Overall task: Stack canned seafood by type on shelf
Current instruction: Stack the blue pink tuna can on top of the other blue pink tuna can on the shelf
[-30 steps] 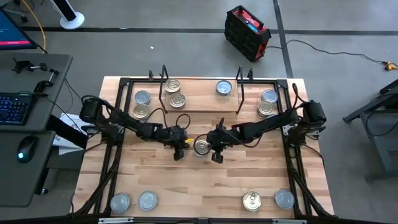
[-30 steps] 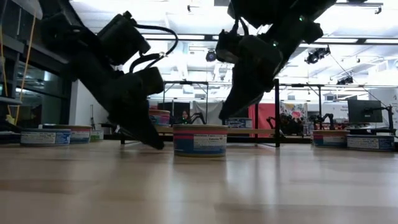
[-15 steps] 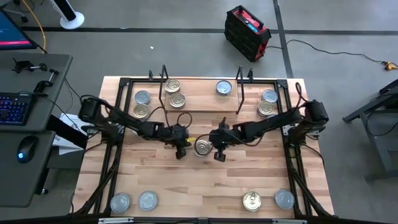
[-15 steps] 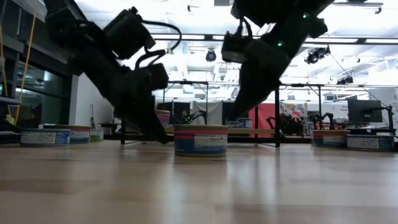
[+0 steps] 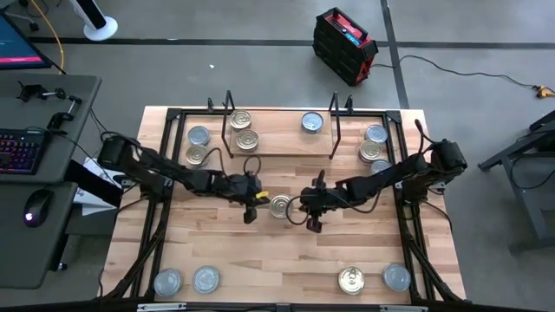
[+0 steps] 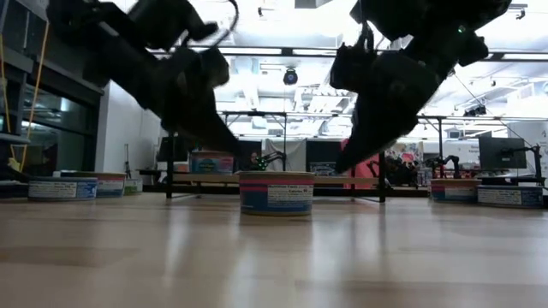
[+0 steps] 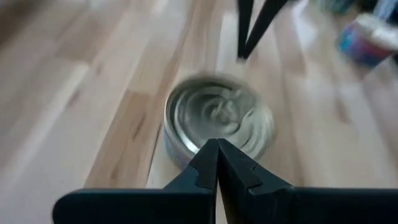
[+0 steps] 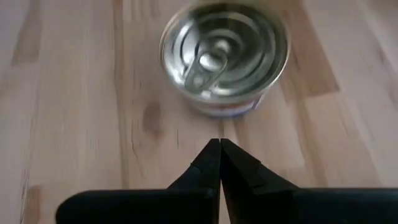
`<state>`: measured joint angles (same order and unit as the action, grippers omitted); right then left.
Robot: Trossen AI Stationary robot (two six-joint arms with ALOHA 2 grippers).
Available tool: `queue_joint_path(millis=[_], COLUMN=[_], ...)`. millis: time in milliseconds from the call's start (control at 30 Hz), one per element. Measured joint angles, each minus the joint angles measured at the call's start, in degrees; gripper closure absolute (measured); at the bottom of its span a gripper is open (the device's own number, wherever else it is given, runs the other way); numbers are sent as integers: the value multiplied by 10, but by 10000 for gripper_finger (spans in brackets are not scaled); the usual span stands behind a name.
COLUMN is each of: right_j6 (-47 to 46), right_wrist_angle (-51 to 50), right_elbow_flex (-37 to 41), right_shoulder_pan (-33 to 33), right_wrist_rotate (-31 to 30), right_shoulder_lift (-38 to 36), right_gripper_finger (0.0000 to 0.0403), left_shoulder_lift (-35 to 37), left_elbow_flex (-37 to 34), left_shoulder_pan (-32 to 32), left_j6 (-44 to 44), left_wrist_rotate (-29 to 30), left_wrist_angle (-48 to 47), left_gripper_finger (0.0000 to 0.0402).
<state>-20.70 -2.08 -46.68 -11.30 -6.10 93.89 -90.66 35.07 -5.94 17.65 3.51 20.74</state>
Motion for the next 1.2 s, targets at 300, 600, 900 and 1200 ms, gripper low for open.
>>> queue_joint_path(millis=[300,600,900,1200], right_j6=[12,15,11,-3], right_wrist_angle=[7,68,92,113], right_elbow_flex=[1,1,-2,-1], right_shoulder_pan=[25,28,29,30], right_wrist_rotate=[-14,7,5,1], right_shoulder_lift=[6,37,48,48], right_gripper_finger=[403,403,403,403], left_shoulder_lift=[-39,-50,-72,-72], left_elbow_flex=[21,21,23,22], left_shoulder_pan=[-8,-13,-24,-24], left_j6=[1,-39,-42,-58], left_wrist_rotate=[-2,-5,-5,-4], left_wrist_angle=[4,3,-2,-13], left_gripper_finger=[401,401,402,402])
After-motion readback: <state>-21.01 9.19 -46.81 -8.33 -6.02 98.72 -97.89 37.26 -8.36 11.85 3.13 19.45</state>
